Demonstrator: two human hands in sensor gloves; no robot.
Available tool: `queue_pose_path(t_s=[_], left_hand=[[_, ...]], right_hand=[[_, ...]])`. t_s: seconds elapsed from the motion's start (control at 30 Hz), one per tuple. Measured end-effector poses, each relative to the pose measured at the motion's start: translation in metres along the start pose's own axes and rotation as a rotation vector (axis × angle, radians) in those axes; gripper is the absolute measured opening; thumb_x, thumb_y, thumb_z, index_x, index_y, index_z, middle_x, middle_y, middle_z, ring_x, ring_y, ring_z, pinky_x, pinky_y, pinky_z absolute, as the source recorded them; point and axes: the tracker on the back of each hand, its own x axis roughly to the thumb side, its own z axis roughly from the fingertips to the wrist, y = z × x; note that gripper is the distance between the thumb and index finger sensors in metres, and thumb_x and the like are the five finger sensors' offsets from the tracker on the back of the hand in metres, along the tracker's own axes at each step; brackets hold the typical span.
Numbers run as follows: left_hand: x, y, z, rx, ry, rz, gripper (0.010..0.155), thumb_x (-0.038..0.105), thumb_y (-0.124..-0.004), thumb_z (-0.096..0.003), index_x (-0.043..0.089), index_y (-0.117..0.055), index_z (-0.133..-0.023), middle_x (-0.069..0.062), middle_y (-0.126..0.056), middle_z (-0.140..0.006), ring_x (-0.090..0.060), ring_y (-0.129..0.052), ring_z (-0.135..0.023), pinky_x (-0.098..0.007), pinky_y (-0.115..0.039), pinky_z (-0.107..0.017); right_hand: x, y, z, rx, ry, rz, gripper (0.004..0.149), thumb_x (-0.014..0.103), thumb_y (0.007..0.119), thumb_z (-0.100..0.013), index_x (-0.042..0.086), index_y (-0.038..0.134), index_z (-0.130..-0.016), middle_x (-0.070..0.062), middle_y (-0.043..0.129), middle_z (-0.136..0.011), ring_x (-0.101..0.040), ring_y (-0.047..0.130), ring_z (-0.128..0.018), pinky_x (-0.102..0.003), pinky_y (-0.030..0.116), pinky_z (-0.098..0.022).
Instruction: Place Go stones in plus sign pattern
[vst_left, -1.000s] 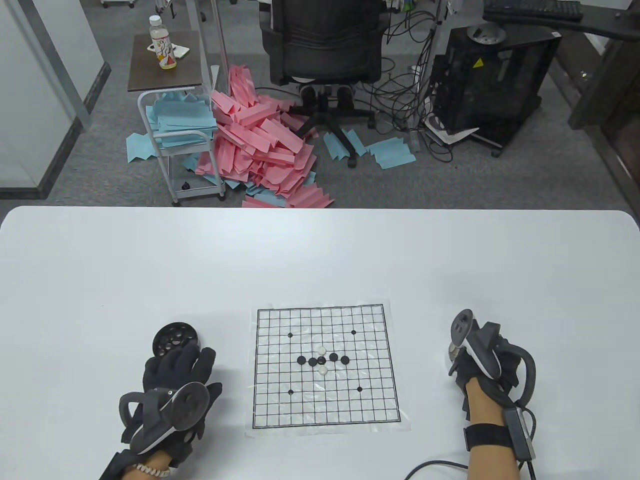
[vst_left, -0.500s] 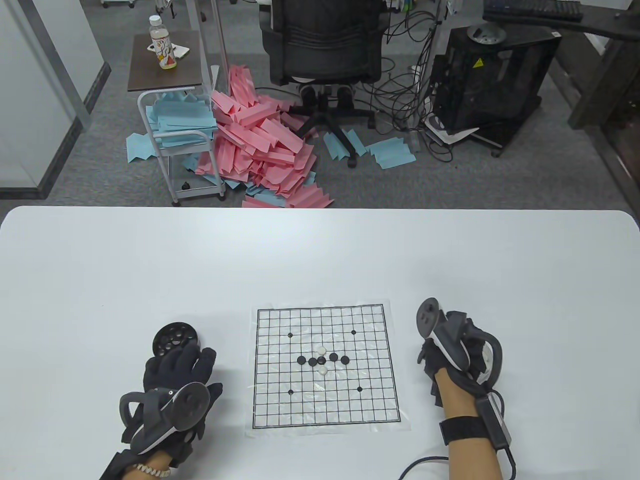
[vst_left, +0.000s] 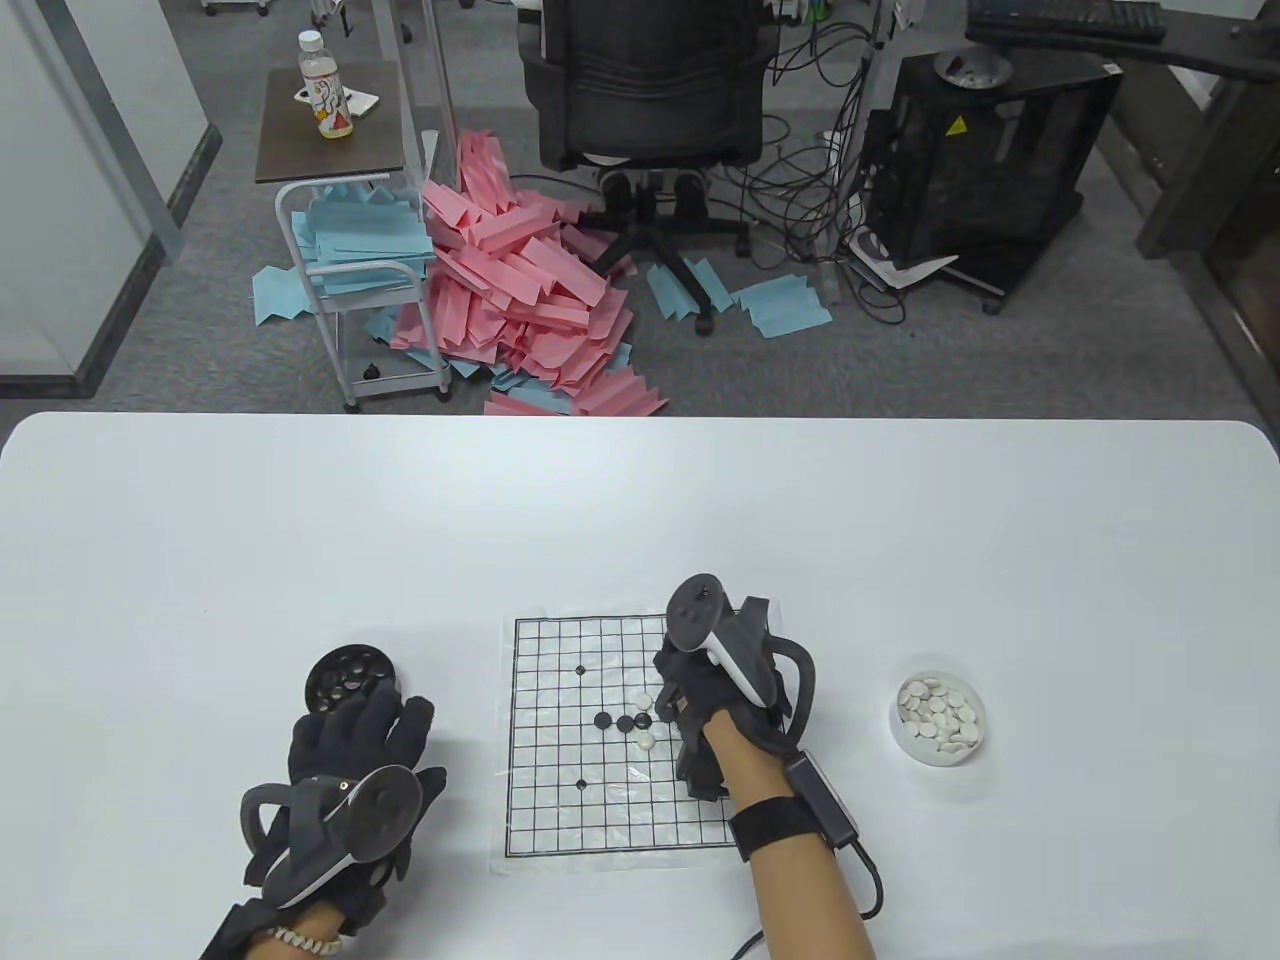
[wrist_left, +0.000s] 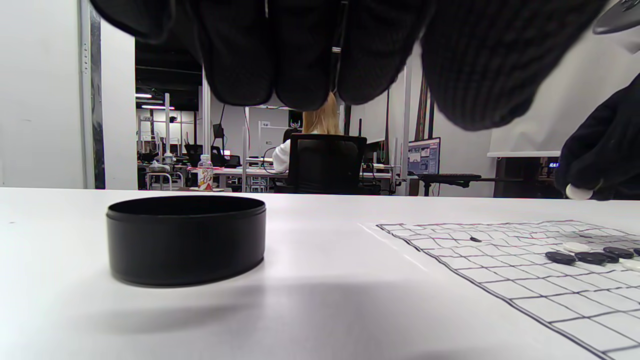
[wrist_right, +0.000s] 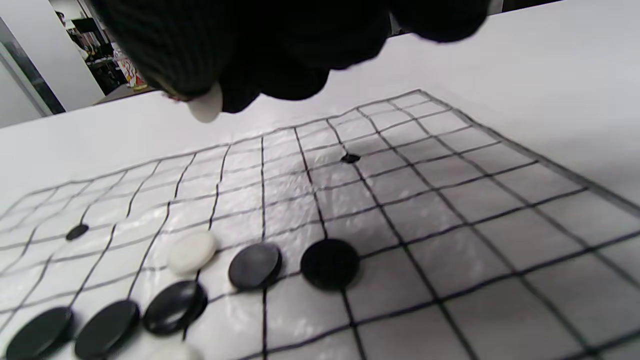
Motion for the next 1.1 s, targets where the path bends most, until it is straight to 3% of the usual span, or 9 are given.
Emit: queue_pose_path(t_s=[0.2, 0.63, 0.9, 1.1], left_hand=[[-0.001, 0.001, 0.0, 0.007, 0.002, 0.001, 0.072, 0.053, -0.084, -0.038, 0.026, -0.069, -0.103, -0.012, -0.073, -0.112, -0.042, -0.079, -0.099, -0.071, -0.055, -0.07], [-0.001, 0.001, 0.001, 0.013, 0.001, 0.004, 0.072, 0.053, -0.084, -0.0382, 0.026, -0.069, -0.103, -0.011, -0.072, -0.112, -0.042, -0.079, -0.1, -0.071, -0.055, -0.07], [-0.001, 0.001, 0.001, 0.012, 0.0, 0.005, 0.072, 0.053, -0.084, -0.0381, 0.026, -0.069, -0.103, -0.011, -0.073, -0.112, -0.042, -0.079, -0.099, -0.071, -0.055, -0.07], [-0.001, 0.001, 0.001, 0.011, 0.0, 0.004, 0.072, 0.053, -0.084, -0.0382, 0.026, -0.069, -0.103, -0.012, -0.072, -0.112, -0.042, -0.079, -0.099, -0.071, -0.055, -0.07]], right_hand=[[0.014, 0.019, -0.007, 0.026, 0.051, 0.01, 0.036, 0.041, 0.092, -0.041, 0.034, 0.09, -0.076, 0.004, 0.09, -0.081, -0.011, 0.091, -0.055, -0.036, 0.079, -0.048], [0.017, 0.032, -0.01, 0.036, 0.08, 0.075, 0.035, 0.042, 0.091, -0.042, 0.034, 0.092, -0.076, 0.003, 0.091, -0.081, -0.012, 0.092, -0.054, -0.036, 0.079, -0.048], [0.012, 0.025, -0.008, -0.008, 0.067, 0.089, 0.041, 0.042, 0.091, -0.042, 0.033, 0.089, -0.081, 0.001, 0.089, -0.085, -0.013, 0.092, -0.056, -0.036, 0.079, -0.048], [-0.009, -0.007, -0.004, -0.09, 0.061, 0.099, 0.048, 0.043, 0.09, -0.042, 0.03, 0.085, -0.087, -0.001, 0.088, -0.089, -0.015, 0.094, -0.061, -0.037, 0.08, -0.048]])
